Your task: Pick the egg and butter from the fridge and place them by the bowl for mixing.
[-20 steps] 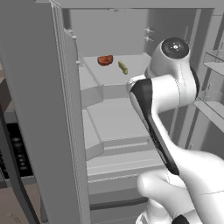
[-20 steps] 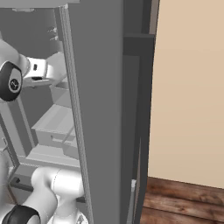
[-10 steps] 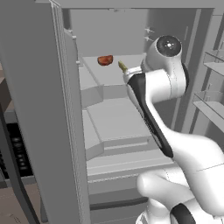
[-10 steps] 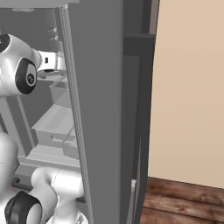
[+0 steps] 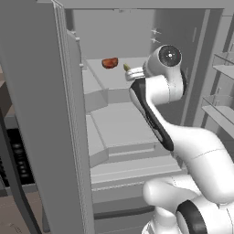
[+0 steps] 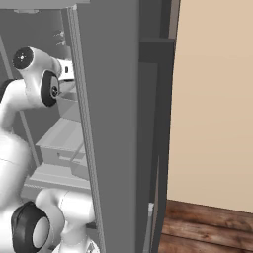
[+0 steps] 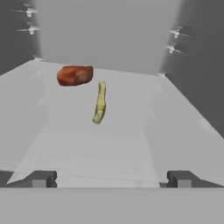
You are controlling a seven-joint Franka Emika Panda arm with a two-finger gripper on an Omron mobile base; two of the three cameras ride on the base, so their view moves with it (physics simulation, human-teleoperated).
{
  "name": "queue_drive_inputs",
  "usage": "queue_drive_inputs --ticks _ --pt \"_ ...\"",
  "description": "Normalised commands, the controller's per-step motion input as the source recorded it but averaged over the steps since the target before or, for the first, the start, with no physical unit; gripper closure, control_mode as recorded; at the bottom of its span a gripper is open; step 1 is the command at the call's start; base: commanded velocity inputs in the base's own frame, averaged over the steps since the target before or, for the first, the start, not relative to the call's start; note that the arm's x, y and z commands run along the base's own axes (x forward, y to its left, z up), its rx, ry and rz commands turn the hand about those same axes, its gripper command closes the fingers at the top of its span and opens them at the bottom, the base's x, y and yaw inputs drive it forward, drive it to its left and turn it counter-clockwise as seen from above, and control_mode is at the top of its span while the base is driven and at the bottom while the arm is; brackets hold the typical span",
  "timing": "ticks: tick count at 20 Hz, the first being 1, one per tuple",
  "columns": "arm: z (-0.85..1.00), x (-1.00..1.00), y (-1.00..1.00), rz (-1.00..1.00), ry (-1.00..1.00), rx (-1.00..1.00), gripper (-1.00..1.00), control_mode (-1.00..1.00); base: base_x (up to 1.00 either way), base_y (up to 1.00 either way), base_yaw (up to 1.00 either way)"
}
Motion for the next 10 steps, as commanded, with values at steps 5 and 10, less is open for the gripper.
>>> queue_drive_inputs --ticks 5,10 --pt "0.03 0.72 0.00 0.00 0.03 0.15 -1.00 -1.00 0.00 0.00 0.00" --pt "-0.05 0.75 0.07 0.00 0.03 0.06 -1.00 -1.00 0.00 0.00 0.00"
